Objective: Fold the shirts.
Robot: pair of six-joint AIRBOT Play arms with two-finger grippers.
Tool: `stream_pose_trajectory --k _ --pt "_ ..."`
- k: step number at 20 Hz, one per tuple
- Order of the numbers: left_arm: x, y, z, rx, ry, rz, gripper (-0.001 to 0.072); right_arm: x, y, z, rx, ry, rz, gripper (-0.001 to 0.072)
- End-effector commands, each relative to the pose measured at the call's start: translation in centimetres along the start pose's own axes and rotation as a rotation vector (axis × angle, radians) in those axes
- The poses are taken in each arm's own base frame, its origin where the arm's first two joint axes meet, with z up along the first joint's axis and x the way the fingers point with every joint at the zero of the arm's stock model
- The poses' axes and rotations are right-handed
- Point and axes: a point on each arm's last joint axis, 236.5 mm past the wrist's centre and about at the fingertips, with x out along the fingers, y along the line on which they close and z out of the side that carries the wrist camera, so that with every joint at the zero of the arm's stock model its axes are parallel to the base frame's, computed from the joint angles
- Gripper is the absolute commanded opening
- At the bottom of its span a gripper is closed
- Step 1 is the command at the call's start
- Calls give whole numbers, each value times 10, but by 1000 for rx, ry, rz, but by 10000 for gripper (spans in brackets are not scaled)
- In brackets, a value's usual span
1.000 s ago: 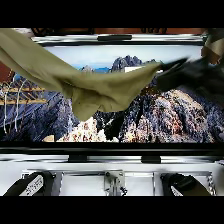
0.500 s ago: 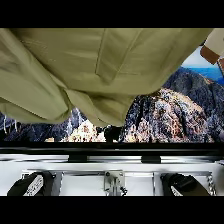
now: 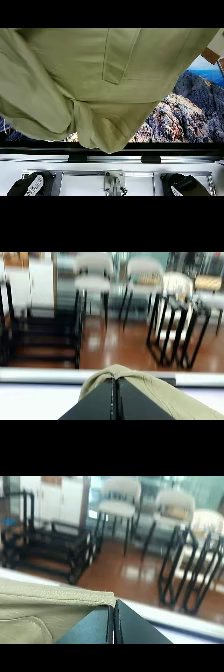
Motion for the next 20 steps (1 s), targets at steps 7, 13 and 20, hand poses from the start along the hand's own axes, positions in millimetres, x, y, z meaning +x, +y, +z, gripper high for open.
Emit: stream_pose_trajectory --k 7,13,20 --pt "46 22 -116 -136 312 -22 54 57 22 -104 -40 355 22 67" --pt "80 -9 -152 -302 400 -199 54 76 27 -159 -65 534 5 67" --pt "111 -49 -193 -325 529 -328 53 73 18 -191 -98 661 -43 67"
